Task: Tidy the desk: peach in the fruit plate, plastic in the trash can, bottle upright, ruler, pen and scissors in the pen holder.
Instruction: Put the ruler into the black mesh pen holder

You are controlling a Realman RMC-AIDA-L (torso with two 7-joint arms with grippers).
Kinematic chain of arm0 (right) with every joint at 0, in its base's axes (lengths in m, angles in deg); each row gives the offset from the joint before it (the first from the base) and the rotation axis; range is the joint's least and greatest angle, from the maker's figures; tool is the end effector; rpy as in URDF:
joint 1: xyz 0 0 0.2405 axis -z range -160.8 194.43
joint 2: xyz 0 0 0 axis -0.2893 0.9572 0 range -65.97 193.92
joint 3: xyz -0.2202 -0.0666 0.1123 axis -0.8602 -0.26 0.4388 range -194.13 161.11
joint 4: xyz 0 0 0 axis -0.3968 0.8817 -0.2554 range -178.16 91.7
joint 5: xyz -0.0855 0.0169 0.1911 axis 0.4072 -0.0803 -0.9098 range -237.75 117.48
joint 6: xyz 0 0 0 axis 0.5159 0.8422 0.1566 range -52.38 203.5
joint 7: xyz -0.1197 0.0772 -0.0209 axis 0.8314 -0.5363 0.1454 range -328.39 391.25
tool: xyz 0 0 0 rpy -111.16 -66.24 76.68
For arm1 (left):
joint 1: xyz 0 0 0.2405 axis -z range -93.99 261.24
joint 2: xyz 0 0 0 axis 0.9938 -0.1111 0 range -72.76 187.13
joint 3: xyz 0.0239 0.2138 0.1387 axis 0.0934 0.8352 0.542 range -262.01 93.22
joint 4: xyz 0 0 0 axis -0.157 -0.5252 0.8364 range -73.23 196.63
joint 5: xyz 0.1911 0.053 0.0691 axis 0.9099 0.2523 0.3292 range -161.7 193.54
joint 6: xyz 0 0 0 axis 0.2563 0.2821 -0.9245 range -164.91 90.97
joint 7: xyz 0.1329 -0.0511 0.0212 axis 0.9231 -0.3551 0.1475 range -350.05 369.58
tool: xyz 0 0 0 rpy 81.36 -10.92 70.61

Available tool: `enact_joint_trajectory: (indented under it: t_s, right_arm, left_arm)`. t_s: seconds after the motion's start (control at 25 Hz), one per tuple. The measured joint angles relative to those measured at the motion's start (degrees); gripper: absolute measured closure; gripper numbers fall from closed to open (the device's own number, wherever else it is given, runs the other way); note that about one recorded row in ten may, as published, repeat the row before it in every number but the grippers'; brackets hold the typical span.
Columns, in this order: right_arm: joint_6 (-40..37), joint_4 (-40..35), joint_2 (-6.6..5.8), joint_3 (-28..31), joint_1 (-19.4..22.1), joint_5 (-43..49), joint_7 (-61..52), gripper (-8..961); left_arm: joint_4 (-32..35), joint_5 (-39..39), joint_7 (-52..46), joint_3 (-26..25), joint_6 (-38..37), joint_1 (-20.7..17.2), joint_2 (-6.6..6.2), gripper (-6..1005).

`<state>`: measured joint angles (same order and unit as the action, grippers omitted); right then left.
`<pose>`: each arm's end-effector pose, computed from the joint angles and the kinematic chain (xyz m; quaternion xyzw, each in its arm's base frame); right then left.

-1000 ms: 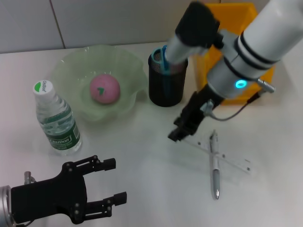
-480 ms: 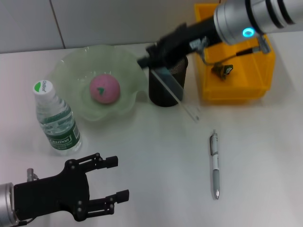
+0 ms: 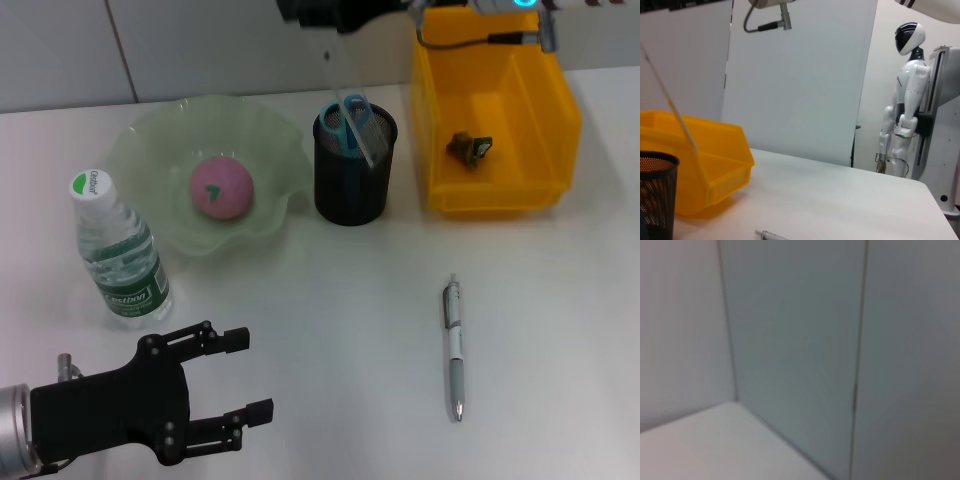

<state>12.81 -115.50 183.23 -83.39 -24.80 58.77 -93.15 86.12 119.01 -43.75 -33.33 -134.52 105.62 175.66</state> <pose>0.0794 0.4295 0.0392 -0.9296 0.1730 0.1840 0.2685 -0.2801 0.2490 -0.0385 -0.9394 -0.1122 -0.3159 0.0709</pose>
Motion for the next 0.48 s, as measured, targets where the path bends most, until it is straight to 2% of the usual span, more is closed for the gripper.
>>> enact_joint_trajectory:
  t_s: [0.24,0.48]
  right_arm:
    - [6.5,1.5,0.10,-0.8,0.7,-2.9,2.5,547]
    - [11.4,10.3,0.05,-1.0,0.2,-12.0,10.5,542]
  left_arm:
    - [-0.1,-0.1,0.0,0.0,0.0,0.1,0.10,212]
    - [-0.1,-0.2,0.0,-0.1,0.0,0.3,0.09,212]
